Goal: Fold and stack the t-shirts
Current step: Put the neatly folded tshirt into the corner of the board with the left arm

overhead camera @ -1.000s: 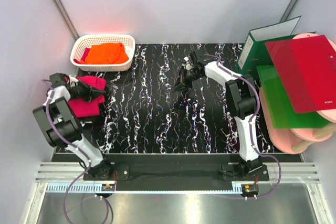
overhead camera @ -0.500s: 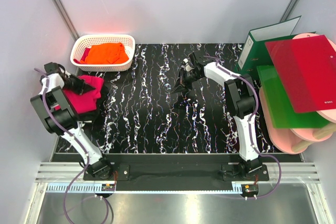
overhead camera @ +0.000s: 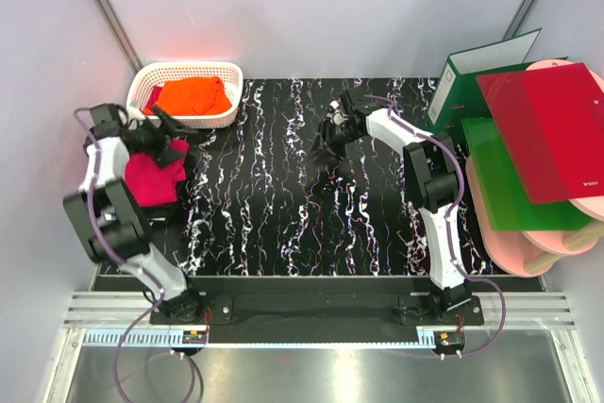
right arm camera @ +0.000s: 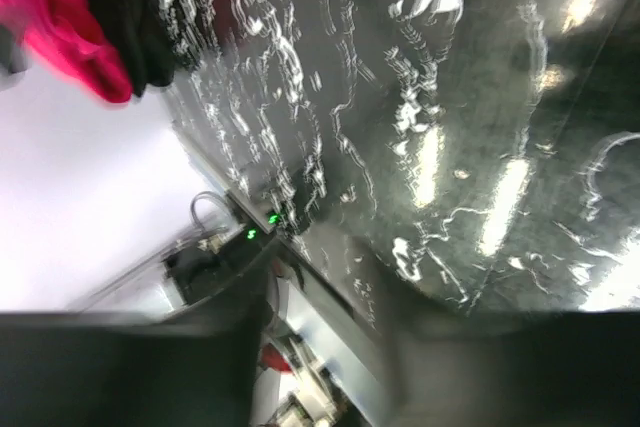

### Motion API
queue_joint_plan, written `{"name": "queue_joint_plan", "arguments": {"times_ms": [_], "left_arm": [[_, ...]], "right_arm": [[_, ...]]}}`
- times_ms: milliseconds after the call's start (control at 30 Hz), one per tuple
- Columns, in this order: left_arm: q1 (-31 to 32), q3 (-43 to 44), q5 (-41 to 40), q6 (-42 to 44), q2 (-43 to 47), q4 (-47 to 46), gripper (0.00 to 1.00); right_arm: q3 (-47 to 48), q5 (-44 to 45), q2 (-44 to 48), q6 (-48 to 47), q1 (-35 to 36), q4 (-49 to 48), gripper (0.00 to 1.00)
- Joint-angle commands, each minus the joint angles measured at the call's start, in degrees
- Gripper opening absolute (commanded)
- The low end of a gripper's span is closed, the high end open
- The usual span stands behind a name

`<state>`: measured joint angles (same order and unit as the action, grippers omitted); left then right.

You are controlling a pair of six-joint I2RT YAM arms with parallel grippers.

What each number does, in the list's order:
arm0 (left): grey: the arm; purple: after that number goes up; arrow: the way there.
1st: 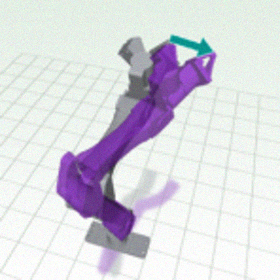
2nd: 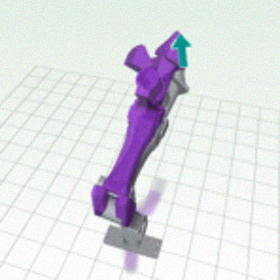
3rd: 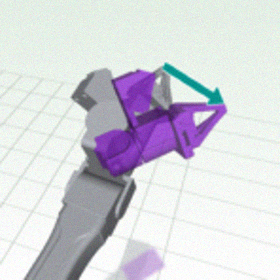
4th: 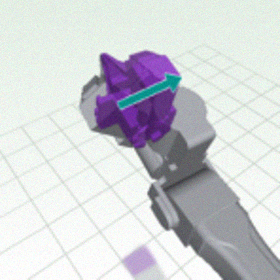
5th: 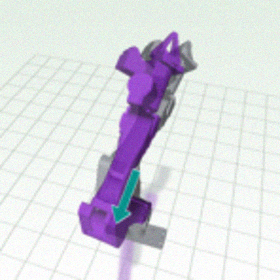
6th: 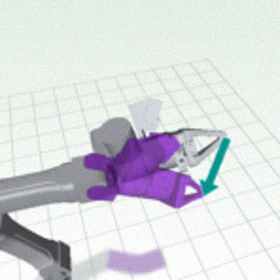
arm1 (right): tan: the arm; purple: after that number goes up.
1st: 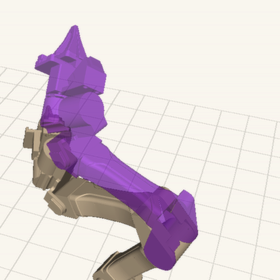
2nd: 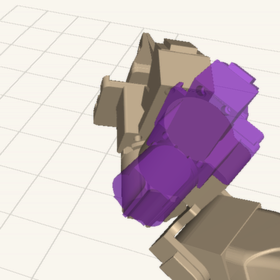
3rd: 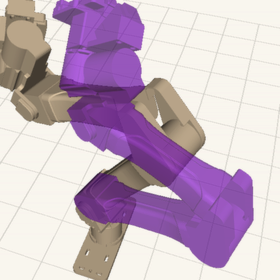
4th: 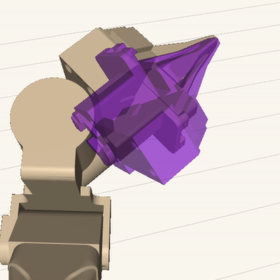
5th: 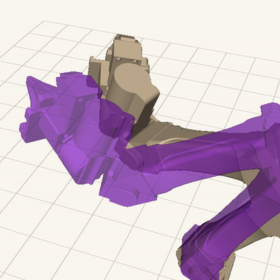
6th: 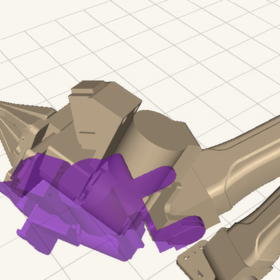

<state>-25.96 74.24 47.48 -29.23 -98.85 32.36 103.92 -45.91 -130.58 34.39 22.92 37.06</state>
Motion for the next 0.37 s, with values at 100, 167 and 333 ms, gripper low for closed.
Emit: {"name": "queue_joint_plan", "arguments": {"times_ms": [100,167,333], "left_arm": [[20.7,-3.6,-18.8,8.8,20.2,-3.8,0.99],[26.4,-6.0,-21.4,10.0,18.3,-3.1,0.99],[38.7,-5.4,-25.8,17.1,11.9,2.2,0.99]], "right_arm": [[6.7,37.2,10.7,-16.1,1.7,11.0,1.0],[1.1,53.0,18.2,-18.8,2.1,9.4,1.0],[-12.4,75.0,31.9,-21.7,2.0,2.8,1.0]]}}
